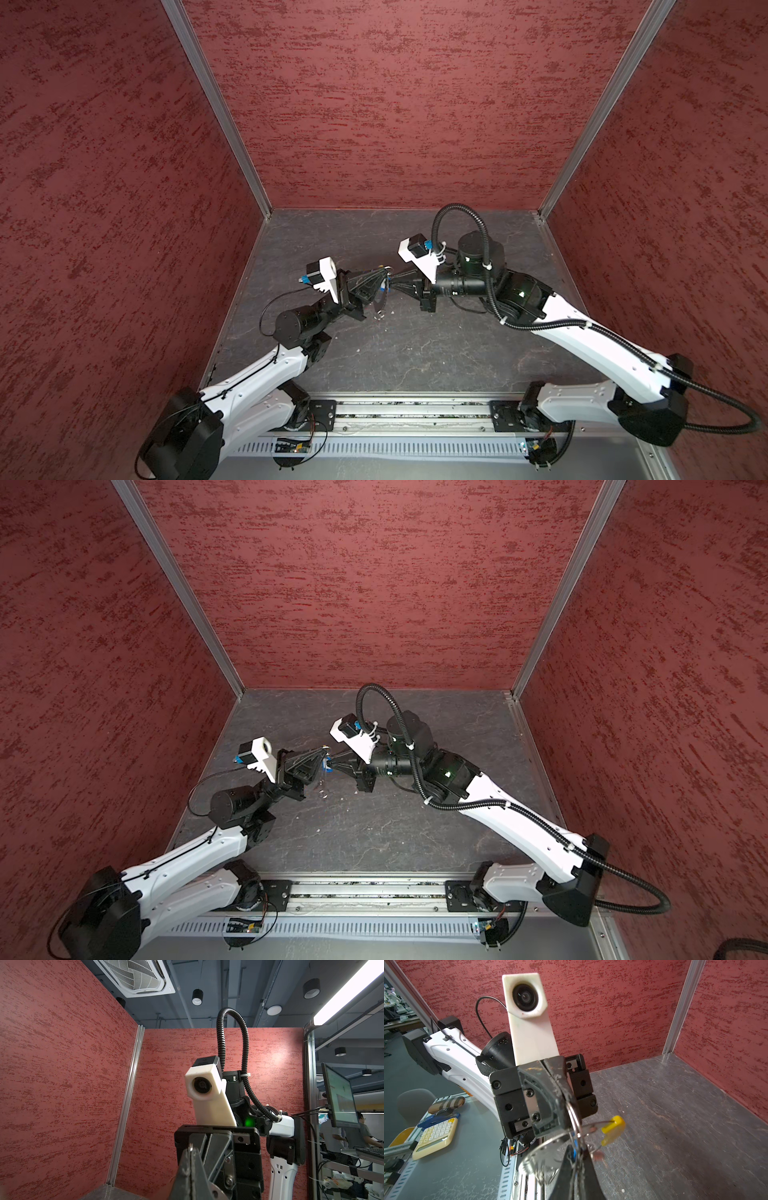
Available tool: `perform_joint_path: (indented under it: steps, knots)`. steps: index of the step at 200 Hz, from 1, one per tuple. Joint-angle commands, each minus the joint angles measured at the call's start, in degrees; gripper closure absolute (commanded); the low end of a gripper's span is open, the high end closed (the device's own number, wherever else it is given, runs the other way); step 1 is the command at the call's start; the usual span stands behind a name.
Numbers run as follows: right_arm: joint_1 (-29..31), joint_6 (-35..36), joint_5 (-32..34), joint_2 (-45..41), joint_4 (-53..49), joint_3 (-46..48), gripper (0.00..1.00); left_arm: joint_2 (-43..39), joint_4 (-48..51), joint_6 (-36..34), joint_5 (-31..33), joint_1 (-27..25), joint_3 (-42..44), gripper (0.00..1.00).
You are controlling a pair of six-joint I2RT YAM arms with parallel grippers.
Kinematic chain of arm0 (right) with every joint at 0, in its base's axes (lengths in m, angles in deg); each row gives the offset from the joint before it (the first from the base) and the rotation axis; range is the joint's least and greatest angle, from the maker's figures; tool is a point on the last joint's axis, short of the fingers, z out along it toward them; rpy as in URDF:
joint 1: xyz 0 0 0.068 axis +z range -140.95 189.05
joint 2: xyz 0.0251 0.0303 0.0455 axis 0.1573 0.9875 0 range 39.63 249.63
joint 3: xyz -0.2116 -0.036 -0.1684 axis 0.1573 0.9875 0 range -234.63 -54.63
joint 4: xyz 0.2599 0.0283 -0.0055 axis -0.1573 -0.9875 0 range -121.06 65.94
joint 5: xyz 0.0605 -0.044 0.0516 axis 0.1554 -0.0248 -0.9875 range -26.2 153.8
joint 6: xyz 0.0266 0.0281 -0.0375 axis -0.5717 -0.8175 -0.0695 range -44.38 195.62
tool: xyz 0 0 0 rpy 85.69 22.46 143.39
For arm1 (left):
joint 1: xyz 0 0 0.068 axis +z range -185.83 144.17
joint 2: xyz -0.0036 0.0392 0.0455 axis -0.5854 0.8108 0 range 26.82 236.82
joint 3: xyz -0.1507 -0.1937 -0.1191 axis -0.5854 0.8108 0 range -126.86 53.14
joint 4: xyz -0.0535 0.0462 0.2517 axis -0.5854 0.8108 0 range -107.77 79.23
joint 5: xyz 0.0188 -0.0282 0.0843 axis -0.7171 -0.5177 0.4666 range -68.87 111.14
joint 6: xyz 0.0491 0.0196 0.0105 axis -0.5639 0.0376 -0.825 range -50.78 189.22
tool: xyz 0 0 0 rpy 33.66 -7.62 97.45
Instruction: Remove the keys from the keyring
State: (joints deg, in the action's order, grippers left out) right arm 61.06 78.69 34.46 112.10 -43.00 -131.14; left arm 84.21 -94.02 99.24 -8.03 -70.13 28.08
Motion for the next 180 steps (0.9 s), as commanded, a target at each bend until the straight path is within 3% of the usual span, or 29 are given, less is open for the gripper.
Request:
perform_joint_path:
  steps: [1,70,106,152,180]
  knots:
    - [2.21,3.30,-2.60,-0.65,4.14,-2.20,1.00,1.20,3.61,1.34,-3.09,0.22,1.16,1.00]
    - [3.43,7.09,-1.33,-0.83,3.26,-4.97,1.00,0.58,6.88,0.83,-4.23,0.26,0.95,1.00]
    - [6.05,9.99,-3.11,2.43,-2.03,-8.97,1.00,-0.55,8.35,0.65,-4.09,0.37,0.94,1.00]
    - [6.97,9.65,3.50,2.70,-2.59,-7.46,1.00,-1.55,8.91,0.98,-4.24,0.62,1.15,1.00]
    - [6.16,8.37,7.26,0.04,-2.37,-4.50,1.00,-6.19,16.63,-1.59,-3.53,0.73,0.30,1.00]
